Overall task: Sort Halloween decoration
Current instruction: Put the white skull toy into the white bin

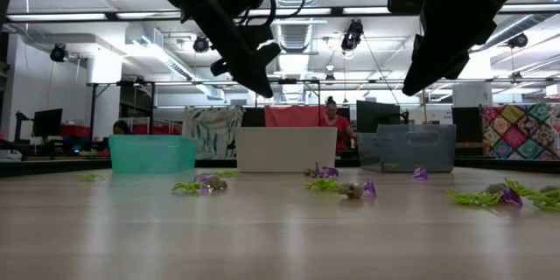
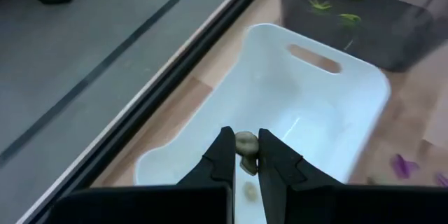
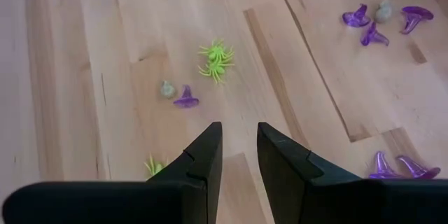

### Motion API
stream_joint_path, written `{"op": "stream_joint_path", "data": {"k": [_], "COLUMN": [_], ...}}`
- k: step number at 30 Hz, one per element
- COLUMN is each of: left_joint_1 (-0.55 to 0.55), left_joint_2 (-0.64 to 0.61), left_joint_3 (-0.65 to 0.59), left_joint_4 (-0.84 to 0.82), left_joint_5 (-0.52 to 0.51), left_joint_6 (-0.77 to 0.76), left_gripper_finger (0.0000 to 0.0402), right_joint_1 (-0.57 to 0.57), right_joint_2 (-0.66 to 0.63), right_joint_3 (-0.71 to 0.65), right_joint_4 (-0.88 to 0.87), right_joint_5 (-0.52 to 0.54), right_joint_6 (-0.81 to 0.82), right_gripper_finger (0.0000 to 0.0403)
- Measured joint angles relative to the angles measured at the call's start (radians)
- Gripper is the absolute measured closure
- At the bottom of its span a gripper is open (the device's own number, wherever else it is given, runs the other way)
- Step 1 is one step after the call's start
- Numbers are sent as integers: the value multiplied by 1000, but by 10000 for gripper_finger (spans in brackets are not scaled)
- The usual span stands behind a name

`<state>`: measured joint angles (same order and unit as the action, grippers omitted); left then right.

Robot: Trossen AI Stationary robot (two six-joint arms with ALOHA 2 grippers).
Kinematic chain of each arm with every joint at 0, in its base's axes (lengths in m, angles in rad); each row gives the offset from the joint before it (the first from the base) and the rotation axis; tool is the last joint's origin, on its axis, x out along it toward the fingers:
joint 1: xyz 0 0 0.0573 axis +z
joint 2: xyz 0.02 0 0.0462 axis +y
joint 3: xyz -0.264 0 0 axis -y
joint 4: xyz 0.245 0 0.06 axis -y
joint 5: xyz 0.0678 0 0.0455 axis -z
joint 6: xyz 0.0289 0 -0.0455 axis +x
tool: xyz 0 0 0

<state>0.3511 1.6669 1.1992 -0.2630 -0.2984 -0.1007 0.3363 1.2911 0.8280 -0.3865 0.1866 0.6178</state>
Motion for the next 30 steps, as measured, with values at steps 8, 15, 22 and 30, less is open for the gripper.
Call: {"op": "stream_joint_path", "data": {"k": [8, 15, 22, 30], "left_joint_1": [28, 2, 2, 2], "left_joint_2": [10, 81, 124, 124], "left_joint_3": [-5, -7, 6, 14], "left_joint_4": [20, 18, 16, 12], "left_joint_5": [26, 42, 41, 40], "left_joint_6": [-13, -24, -47, -46], "left_gripper_finger": [395, 395, 389, 323], "right_joint_1": [0, 0, 0, 0], "right_joint_2": [0, 0, 0, 0], "right_joint_3": [0, 0, 0, 0], "right_joint_4": [3, 3, 3, 3], "right_joint_5": [43, 50, 51, 75], "right_joint_6": [-27, -27, -27, -27], "right_gripper_finger": [321, 321, 321, 321]}}
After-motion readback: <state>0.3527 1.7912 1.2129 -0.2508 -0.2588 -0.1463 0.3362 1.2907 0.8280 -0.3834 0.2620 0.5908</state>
